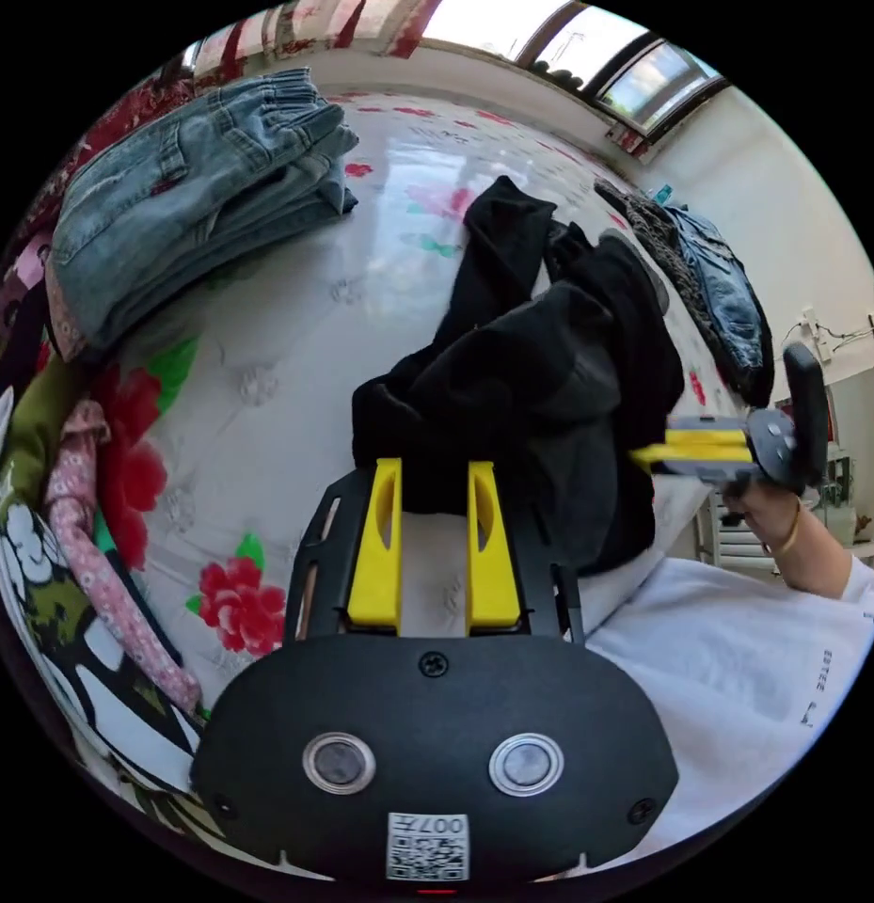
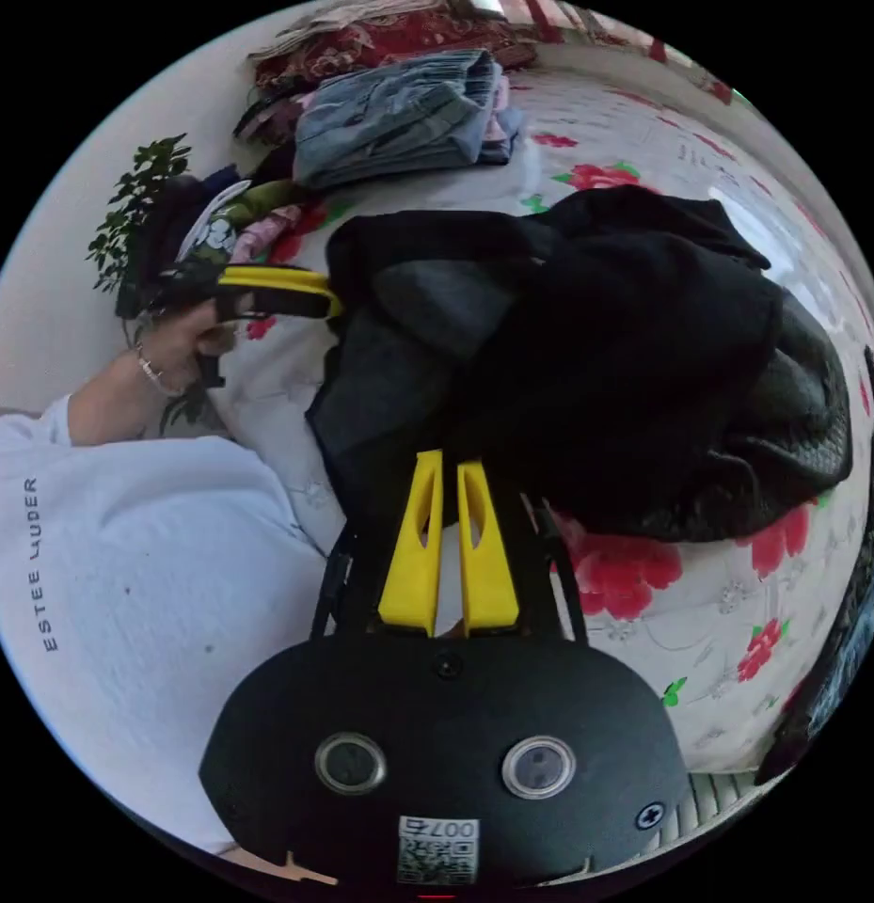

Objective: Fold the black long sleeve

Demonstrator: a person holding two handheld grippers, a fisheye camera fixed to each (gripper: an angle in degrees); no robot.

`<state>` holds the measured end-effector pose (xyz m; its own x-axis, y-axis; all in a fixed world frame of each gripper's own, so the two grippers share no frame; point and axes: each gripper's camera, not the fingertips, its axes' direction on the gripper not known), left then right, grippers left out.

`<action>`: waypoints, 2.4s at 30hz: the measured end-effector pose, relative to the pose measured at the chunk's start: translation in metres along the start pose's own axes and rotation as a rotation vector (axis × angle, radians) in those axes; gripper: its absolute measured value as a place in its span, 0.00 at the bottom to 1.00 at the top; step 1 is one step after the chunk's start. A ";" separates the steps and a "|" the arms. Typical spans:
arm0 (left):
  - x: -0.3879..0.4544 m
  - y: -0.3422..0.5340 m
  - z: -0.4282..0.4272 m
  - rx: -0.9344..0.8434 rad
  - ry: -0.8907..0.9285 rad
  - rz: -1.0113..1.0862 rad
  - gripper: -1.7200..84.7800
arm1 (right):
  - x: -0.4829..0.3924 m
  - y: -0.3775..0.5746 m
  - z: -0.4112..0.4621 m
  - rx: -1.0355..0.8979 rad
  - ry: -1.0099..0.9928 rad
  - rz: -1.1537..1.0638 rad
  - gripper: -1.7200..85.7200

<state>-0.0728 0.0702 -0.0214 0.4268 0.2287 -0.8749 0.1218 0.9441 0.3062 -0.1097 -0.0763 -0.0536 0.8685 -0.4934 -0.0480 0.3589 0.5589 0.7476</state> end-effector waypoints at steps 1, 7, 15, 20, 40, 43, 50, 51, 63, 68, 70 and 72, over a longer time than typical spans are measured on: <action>0.000 -0.011 0.000 0.012 -0.035 0.018 0.13 | -0.022 0.001 0.001 -0.014 -0.101 -0.096 0.03; -0.022 -0.081 -0.012 0.053 -0.132 -0.011 0.13 | -0.091 -0.024 -0.006 -0.020 -0.305 -0.278 0.03; -0.078 0.065 -0.061 0.127 0.030 -0.239 0.13 | -0.032 -0.032 -0.103 0.158 0.051 -0.216 0.07; -0.060 0.116 -0.029 -0.002 0.208 -0.287 0.16 | 0.004 -0.120 -0.110 0.169 0.170 -0.176 0.08; -0.052 0.110 -0.073 0.187 0.034 -0.140 0.01 | -0.021 0.005 -0.235 0.601 0.382 0.089 0.07; -0.036 0.116 -0.140 0.387 -0.019 -0.084 0.01 | -0.059 0.101 -0.315 0.835 0.519 0.120 0.07; 0.059 0.187 -0.326 1.027 -0.119 0.180 0.01 | -0.190 0.304 -0.418 1.322 0.837 0.125 0.07; 0.079 0.203 -0.349 1.127 -0.152 0.225 0.01 | -0.200 0.317 -0.423 1.356 0.864 0.122 0.07; 0.202 0.214 -0.438 1.501 -0.417 0.342 0.01 | -0.207 0.368 -0.495 1.542 0.985 0.028 0.07; 0.177 0.056 -0.373 1.092 -0.514 0.198 0.05 | -0.089 0.268 -0.473 1.256 0.844 0.089 0.09; 0.145 -0.004 -0.316 0.887 -0.519 0.089 0.09 | -0.031 0.240 -0.443 1.126 0.717 0.189 0.10; 0.102 -0.044 -0.237 0.602 -0.537 -0.056 0.08 | 0.024 0.227 -0.406 0.972 0.623 0.323 0.11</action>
<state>-0.2472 0.1088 -0.2132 0.7593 -0.1043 -0.6424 0.5521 0.6259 0.5509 0.1311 0.3095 -0.1536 0.9834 0.1346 0.1221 -0.0817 -0.2723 0.9587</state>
